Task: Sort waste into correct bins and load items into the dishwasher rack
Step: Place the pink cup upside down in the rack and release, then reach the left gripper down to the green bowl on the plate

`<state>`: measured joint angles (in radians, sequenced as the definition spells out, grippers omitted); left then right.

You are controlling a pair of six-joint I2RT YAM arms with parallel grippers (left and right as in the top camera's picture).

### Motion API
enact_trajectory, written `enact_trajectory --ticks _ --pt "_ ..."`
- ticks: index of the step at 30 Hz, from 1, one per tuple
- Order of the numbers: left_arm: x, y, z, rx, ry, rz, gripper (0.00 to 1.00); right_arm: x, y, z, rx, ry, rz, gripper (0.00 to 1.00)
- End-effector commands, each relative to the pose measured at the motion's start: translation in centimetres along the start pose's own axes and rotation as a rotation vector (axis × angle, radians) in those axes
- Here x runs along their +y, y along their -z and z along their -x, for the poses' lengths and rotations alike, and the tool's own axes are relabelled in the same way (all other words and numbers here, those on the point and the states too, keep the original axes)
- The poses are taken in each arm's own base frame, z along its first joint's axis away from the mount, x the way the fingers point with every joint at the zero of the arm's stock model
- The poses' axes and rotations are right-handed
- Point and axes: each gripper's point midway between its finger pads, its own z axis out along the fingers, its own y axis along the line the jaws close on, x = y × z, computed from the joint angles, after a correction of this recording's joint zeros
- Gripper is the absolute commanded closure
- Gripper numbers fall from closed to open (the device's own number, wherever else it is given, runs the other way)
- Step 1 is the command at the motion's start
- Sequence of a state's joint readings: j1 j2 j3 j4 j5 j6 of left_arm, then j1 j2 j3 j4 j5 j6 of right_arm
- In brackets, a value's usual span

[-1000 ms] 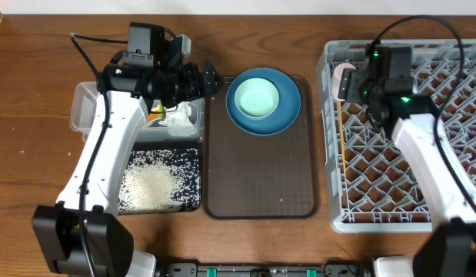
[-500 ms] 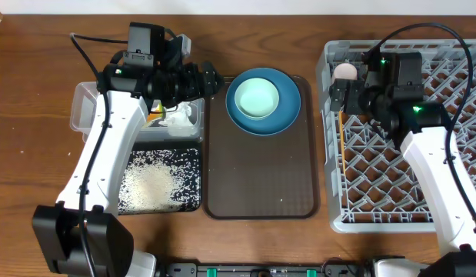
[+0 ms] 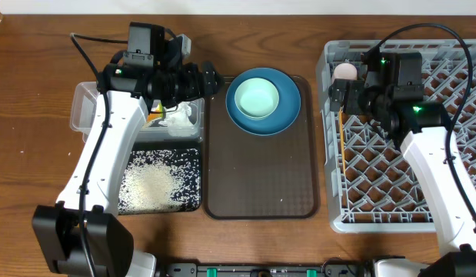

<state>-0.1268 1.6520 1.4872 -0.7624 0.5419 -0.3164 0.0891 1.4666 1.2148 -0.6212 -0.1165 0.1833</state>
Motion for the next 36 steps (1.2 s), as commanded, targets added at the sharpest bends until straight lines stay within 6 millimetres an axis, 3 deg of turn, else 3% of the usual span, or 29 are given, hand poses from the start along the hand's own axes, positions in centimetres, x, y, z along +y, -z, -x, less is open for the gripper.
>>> enact_trajectory --ticks 1,3,7,13,24,29,36 --pt "0.0 0.5 0.4 -0.019 -0.010 0.011 0.05 0.1 0.2 0.2 -0.004 -0.003 0.007 0.01" --pt "-0.3 0.5 1.1 -0.046 -0.025 -0.001 0.05 0.1 0.2 0.2 -0.004 -0.003 0.008 0.01" --pt "-1.5 -0.4 0.0 -0.016 0.004 -0.011 0.05 0.1 0.2 0.2 -0.004 -0.003 0.007 0.01" --pt "-2.7 -2.9 -2.5 -0.010 -0.093 0.125 0.30 0.1 0.2 0.2 -0.004 -0.003 0.008 0.01" --pt "-5.0 -7.0 -4.3 -0.080 -0.171 0.284 0.37 0.1 0.2 0.2 -0.004 -0.003 0.008 0.01" --pt "-4.0 -9.4 -4.4 -0.059 -0.159 0.302 0.53 0.1 0.2 0.2 -0.004 -0.003 0.007 0.01" --pt "-1.6 -12.2 -4.2 -0.056 -0.145 0.383 0.54 0.1 0.2 0.2 -0.004 -0.003 0.008 0.01"
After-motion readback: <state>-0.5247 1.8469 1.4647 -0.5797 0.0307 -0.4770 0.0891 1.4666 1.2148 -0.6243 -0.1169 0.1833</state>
